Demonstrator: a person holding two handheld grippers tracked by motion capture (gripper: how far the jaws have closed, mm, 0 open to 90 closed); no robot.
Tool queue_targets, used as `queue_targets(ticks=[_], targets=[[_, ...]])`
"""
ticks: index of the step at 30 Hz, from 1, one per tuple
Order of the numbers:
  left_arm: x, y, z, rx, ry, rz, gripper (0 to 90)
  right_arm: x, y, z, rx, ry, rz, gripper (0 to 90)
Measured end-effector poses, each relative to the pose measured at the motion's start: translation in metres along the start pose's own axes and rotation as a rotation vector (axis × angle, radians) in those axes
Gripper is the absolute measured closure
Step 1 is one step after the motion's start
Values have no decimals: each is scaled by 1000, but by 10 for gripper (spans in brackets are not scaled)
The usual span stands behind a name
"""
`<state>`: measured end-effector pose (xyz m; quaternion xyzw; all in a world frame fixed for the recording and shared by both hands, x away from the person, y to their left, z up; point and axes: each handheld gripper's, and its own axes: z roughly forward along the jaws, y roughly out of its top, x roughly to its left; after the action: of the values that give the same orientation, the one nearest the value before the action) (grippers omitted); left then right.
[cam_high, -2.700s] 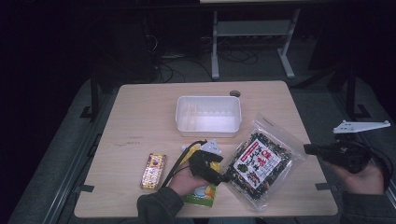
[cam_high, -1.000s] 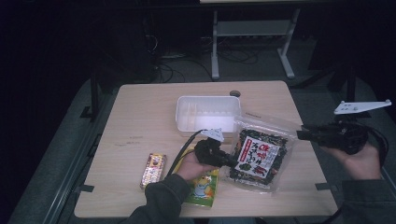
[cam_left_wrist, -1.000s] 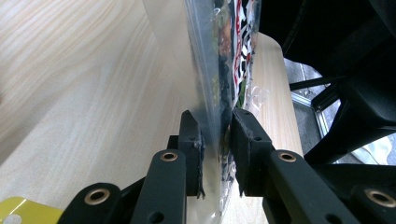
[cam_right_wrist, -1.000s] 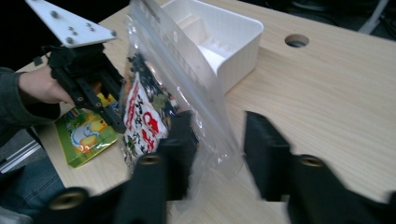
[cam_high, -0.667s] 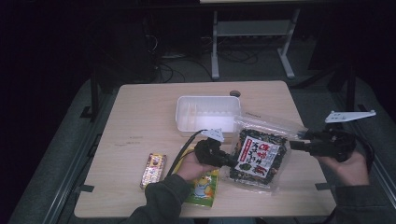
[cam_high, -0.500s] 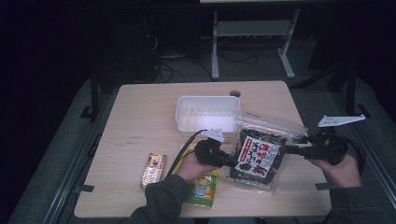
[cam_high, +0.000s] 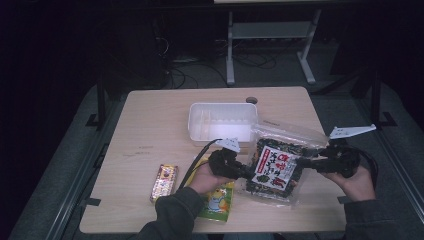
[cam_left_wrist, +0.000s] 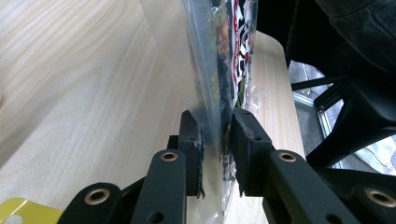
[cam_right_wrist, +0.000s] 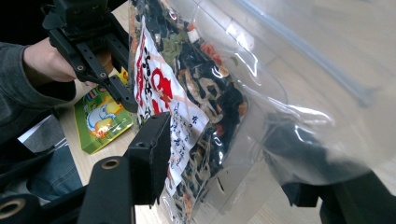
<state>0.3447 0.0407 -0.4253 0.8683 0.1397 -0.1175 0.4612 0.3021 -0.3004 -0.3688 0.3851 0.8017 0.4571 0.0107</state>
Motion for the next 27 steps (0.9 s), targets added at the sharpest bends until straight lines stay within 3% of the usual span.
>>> queue_targets(ticks=[9, 11, 16, 22, 27], targets=[[2, -1, 2, -1, -7, -6, 747, -3, -5, -1, -28, 13, 8, 515], [2, -1, 3, -5, -13, -10, 745, -6, -7, -4, -49, 51, 21, 569], [2, -1, 4, -9, -6, -8, 736, -6, -7, -8, -56, 89, 23, 652], [1, 0, 2, -20, 8, 2, 710, -1, -3, -12, -90, 164, 10, 766], [-1, 0, -3, -43, 23, 0, 641, 15, 5, -19, -89, 143, -40, 773]])
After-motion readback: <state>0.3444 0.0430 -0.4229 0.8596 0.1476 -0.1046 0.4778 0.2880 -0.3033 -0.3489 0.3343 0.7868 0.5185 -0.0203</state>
